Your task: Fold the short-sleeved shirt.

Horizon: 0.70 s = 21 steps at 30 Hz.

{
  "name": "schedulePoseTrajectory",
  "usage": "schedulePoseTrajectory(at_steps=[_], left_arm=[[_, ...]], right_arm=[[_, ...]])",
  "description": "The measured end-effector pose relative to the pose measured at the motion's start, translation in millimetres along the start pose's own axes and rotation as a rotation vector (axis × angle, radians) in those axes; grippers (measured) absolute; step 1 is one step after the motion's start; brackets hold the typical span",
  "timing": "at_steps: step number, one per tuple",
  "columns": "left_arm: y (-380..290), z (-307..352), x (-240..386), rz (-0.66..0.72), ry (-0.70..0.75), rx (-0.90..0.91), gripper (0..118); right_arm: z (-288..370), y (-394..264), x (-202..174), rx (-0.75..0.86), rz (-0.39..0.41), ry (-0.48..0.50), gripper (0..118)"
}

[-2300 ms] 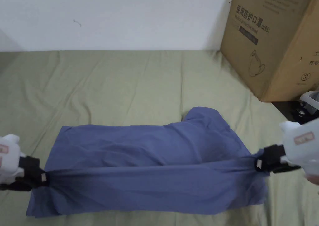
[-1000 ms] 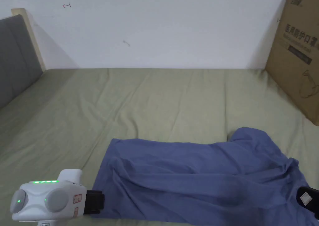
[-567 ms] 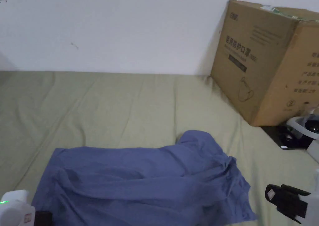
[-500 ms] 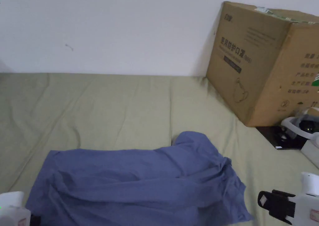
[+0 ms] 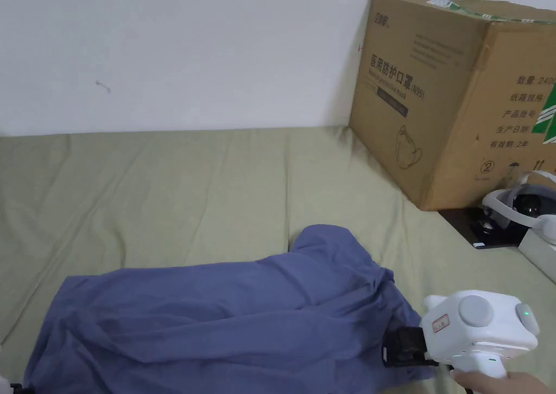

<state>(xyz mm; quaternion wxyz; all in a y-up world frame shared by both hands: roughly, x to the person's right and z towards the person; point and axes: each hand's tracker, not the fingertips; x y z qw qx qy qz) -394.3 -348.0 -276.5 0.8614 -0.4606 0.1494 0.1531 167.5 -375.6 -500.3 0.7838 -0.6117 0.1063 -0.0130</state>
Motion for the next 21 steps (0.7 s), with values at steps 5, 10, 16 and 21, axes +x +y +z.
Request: schedulePoseTrajectory(at_steps=[5,10,16,21], left_arm=[[-5.1,-9.5,-7.9,-0.015,0.000,-0.045,2],[-5.8,1.5,-3.5,-0.026,0.003,-0.030,2],[-0.1,30.5,-17.5,-0.001,-0.037,0.017,2],[-36.5,62.7,-35.7,-0.048,-0.021,0.002,2]], right_arm=[[-8.1,-1.3,-1.7,-0.003,0.103,-0.057,85],[25.9,-13.6,-16.2,0.043,0.130,0.112,6],[57.8,-14.2,5.0,0.125,0.111,0.075,6],[83.3,-62.6,38.8,0.091,0.060,0.109,6]])
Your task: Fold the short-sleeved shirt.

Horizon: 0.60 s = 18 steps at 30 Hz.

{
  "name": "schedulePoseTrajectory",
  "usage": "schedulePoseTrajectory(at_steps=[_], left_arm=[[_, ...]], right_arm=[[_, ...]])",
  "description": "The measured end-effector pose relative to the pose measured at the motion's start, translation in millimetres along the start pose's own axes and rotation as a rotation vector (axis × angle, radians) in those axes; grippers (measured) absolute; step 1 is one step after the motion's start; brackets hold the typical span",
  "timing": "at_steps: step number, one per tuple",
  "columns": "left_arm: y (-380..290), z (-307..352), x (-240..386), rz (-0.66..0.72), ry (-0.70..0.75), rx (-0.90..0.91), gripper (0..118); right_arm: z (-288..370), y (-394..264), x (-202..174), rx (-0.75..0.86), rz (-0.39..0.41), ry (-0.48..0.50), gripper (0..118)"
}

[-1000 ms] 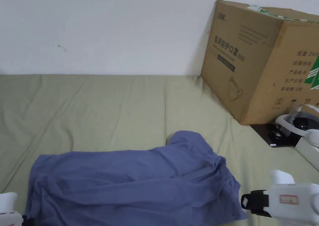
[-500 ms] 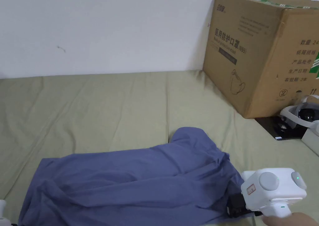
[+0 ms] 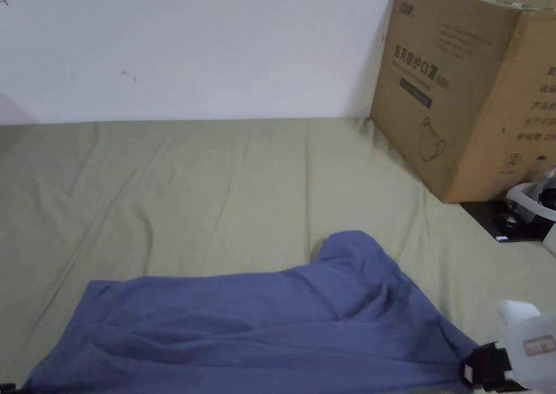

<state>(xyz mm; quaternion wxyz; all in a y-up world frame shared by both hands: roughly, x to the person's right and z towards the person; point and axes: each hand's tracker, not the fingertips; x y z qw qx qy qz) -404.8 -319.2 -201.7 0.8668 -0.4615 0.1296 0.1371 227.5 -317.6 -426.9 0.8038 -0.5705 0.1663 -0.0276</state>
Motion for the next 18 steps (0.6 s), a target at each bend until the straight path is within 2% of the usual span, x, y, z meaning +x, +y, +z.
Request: schedulePoseTrajectory(at_steps=[3,7,9,11,12,13,14,15,16,17,18], left_arm=[[-36.5,8.2,-4.3,0.028,-0.042,-0.077,2],[-59.5,-6.5,-8.7,0.045,-0.062,-0.133,2],[-56.4,-12.0,-5.8,0.059,-0.076,-0.146,2],[-51.9,-8.4,-2.4,0.046,-0.084,-0.143,5],[-50.1,-4.8,-1.2,0.044,-0.085,-0.137,14],[-45.3,1.1,-0.1,0.045,-0.085,-0.117,35],[-42.2,8.1,0.4,0.047,-0.085,-0.099,79],[-40.5,14.6,0.6,0.053,-0.089,-0.086,102],[-37.9,25.0,1.5,0.066,-0.121,-0.050,106],[-30.9,35.8,1.0,0.078,-0.155,-0.004,103],[-26.8,44.4,3.5,0.089,-0.162,0.013,103]], right_arm=[[1.2,-33.5,16.0,-0.041,-0.063,0.048,6],[-20.5,-52.5,24.3,-0.041,-0.114,0.044,6],[-28.8,-51.0,20.6,-0.038,-0.123,0.020,6],[-22.3,-52.1,1.7,0.002,-0.078,-0.033,6],[-18.6,-51.1,-3.4,0.010,-0.058,-0.040,6],[-12.7,-50.1,-9.0,0.016,-0.052,-0.044,7],[-4.5,-50.3,-14.4,0.024,-0.047,-0.061,18],[2.9,-48.6,-18.6,0.032,-0.047,-0.072,48],[11.2,-46.5,-23.9,0.048,-0.058,-0.095,90],[20.0,-45.9,-27.7,0.064,-0.072,-0.080,118],[30.9,-44.7,-28.4,0.096,-0.069,-0.054,116]])
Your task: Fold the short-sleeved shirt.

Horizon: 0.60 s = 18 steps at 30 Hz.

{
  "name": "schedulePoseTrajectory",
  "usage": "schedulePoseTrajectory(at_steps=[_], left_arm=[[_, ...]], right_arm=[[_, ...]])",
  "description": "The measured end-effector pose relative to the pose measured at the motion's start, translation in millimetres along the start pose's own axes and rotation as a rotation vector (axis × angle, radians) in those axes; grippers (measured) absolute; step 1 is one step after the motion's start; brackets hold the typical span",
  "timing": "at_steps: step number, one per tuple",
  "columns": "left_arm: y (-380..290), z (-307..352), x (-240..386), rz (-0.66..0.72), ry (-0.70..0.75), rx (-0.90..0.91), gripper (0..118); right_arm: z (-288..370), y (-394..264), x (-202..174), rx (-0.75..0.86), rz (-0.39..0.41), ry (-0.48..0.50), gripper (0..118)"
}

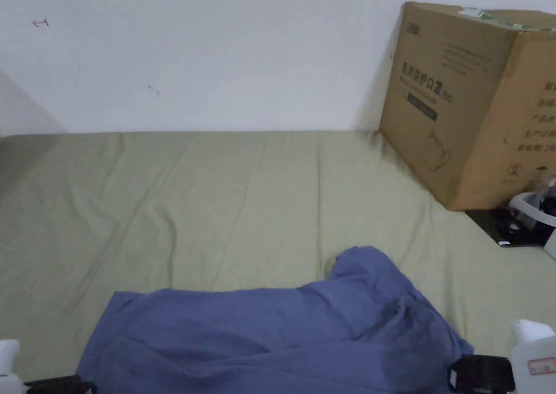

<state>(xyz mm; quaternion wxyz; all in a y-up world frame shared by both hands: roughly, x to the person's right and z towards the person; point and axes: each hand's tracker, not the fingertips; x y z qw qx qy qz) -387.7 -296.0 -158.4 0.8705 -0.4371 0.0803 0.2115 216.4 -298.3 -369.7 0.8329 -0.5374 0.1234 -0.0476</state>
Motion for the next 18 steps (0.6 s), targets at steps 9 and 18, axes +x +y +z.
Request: schedulePoseTrajectory(at_steps=[9,18], left_arm=[[13.3,80.0,63.5,-0.052,-0.067,0.533,86],[64.9,29.0,74.1,-0.023,-0.089,0.469,0]], right_arm=[[100.7,-1.4,-79.1,0.633,0.053,0.241,101],[68.0,31.4,-97.8,0.619,0.010,0.414,1]])
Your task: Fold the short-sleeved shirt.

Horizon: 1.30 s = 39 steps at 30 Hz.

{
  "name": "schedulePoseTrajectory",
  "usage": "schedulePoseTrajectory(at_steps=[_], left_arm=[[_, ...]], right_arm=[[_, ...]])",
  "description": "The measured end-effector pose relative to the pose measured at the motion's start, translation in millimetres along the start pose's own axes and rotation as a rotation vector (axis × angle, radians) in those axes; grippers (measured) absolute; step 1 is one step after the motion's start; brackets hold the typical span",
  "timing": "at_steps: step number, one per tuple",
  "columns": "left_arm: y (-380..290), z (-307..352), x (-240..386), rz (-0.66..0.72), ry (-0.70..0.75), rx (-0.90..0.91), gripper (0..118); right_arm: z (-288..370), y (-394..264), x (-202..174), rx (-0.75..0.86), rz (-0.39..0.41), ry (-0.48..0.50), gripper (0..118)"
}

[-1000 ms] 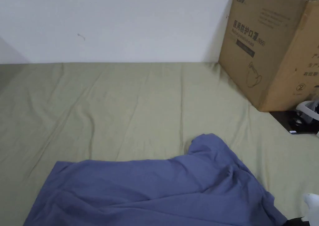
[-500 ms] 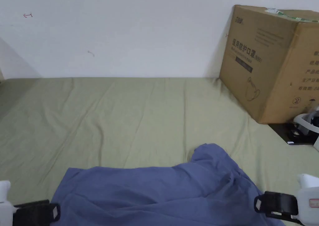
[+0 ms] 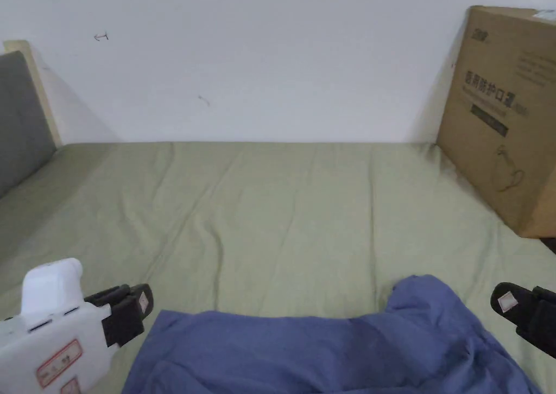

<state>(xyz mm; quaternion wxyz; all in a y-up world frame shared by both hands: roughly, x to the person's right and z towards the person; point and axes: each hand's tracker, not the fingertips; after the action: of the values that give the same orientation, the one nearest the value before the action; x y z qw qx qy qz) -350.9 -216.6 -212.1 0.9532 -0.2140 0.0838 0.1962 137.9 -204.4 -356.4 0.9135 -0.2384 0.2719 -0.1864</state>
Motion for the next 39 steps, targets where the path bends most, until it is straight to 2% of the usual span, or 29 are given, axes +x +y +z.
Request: schedulePoseTrajectory(at_steps=[2,5,7,8,9,10,11,12,13,16,18,20,21,22,23,24,25,27,28,29,32,33,34,35,36,38,39], left_arm=[[15.2,-45.5,-20.6,-0.089,0.110,-0.132,0],[28.4,-124.4,-62.1,-0.087,0.111,-0.385,0],[25.6,-166.7,-87.6,-0.069,0.114,-0.465,0],[23.4,-183.8,-98.1,-0.069,0.141,-0.473,19],[21.5,-193.3,-103.6,-0.079,0.167,-0.488,53],[18.6,-207.9,-109.6,-0.089,0.179,-0.504,96],[13.4,-223.9,-116.2,-0.095,0.181,-0.533,118],[11.5,-231.0,-119.2,-0.117,0.191,-0.549,113],[6.2,-242.4,-120.5,-0.119,0.177,-0.528,113],[-14.4,-273.4,-126.4,-0.152,0.205,-0.634,113],[-34.7,-282.2,-126.2,-0.187,0.220,-0.698,118],[-43.2,-273.9,-114.5,-0.266,0.237,-0.633,118],[-43.9,-281.5,-119.6,-0.244,0.246,-0.637,117],[-40.9,-279.5,-118.9,-0.238,0.253,-0.637,110],[-37.3,-272.9,-116.2,-0.247,0.244,-0.627,95],[-35.0,-265.5,-112.0,-0.273,0.240,-0.603,74],[-27.6,-243.3,-82.4,-0.312,0.245,-0.564,42],[-20.6,-226.3,-67.7,-0.345,0.206,-0.552,22],[-17.9,-219.9,-60.8,-0.348,0.194,-0.559,22],[-15.2,-231.3,-81.9,-0.350,0.219,-0.553,4],[3.8,-210.1,-83.9,-0.218,0.105,-0.474,3],[4.9,-202.9,-81.2,-0.203,0.092,-0.452,3],[9.1,-196.0,-79.5,-0.219,0.107,-0.448,3],[12.4,-190.6,-78.1,-0.223,0.110,-0.446,3],[14.7,-186.2,-78.2,-0.221,0.103,-0.441,3],[11.4,-179.8,-77.0,-0.216,0.089,-0.437,3],[11.2,-178.9,-77.3,-0.219,0.089,-0.439,3]], right_arm=[[-16.2,1.2,2.9,-0.028,0.027,-0.009,1],[-38.9,2.3,14.3,-0.112,0.003,-0.011,1],[-52.1,-0.2,24.2,-0.129,-0.020,-0.003,1],[-57.3,-1.4,27.9,-0.136,-0.025,0.001,1],[-61.8,-2.6,30.6,-0.146,-0.027,0.002,1],[-66.3,-5.0,25.9,-0.161,-0.027,-0.002,1],[-70.4,-7.4,27.6,-0.173,-0.029,-0.006,1],[-73.4,-9.5,29.2,-0.183,-0.034,-0.009,1],[-76.7,-12.1,31.7,-0.200,-0.047,-0.006,1],[-85.2,-17.9,29.9,-0.241,-0.074,0.002,1],[-88.8,-19.4,29.0,-0.246,-0.074,-0.003,1],[-90.8,-19.2,31.7,-0.243,-0.064,-0.021,1],[-93.7,-17.1,34.1,-0.242,-0.060,-0.034,1],[-98.5,-13.4,38.1,-0.244,-0.056,-0.045,1],[-103.1,-9.6,42.8,-0.249,-0.046,-0.064,1],[-108.0,-5.0,47.9,-0.251,-0.030,-0.087,1],[-114.5,0.6,54.5,-0.249,-0.006,-0.102,1],[-134.7,14.7,69.4,-0.260,0.027,-0.137,1],[-149.0,22.2,77.3,-0.293,0.049,-0.158,1],[-169.4,30.9,85.9,-0.338,0.068,-0.184,1],[-227.6,53.0,108.8,-0.476,0.071,-0.234,3],[-243.3,58.7,113.9,-0.505,0.069,-0.234,13],[-260.8,63.7,111.0,-0.531,0.073,-0.245,43],[-281.3,66.4,114.8,-0.602,0.070,-0.283,97],[-298.4,64.4,118.9,-0.654,0.058,-0.324,118],[-323.2,70.9,121.9,-0.719,0.060,-0.397,117],[-335.5,69.1,124.6,-0.770,0.072,-0.397,117]])
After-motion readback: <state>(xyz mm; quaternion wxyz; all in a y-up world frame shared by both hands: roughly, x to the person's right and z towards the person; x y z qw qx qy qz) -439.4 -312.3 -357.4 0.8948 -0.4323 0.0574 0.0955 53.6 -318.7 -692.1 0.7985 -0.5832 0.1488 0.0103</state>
